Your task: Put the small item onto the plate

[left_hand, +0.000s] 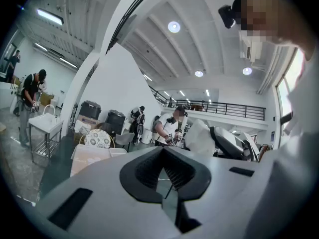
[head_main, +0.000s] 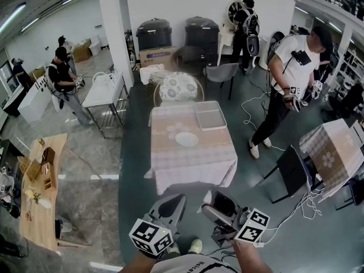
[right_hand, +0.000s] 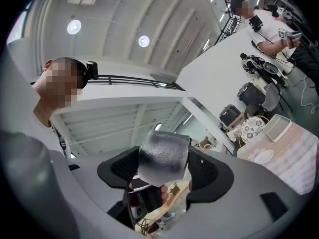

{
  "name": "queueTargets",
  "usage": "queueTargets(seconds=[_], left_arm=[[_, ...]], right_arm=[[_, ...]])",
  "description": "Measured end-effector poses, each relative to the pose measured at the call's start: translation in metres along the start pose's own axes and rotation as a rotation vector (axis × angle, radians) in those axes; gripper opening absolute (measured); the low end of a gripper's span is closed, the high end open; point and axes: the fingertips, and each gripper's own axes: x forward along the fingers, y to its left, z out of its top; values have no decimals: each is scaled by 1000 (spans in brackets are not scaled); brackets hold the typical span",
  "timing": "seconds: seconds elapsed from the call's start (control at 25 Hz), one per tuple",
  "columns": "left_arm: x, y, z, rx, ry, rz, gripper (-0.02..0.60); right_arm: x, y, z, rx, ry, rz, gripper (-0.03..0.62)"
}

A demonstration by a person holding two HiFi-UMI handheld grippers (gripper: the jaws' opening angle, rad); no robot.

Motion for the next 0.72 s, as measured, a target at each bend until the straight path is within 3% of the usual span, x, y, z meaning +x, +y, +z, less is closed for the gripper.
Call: queueTargets(seconds=[0.72], left_arm=[[20,-18,-14,33,20,21,6]], right_arm=[[-28,-16,11,15,-23,24,322]])
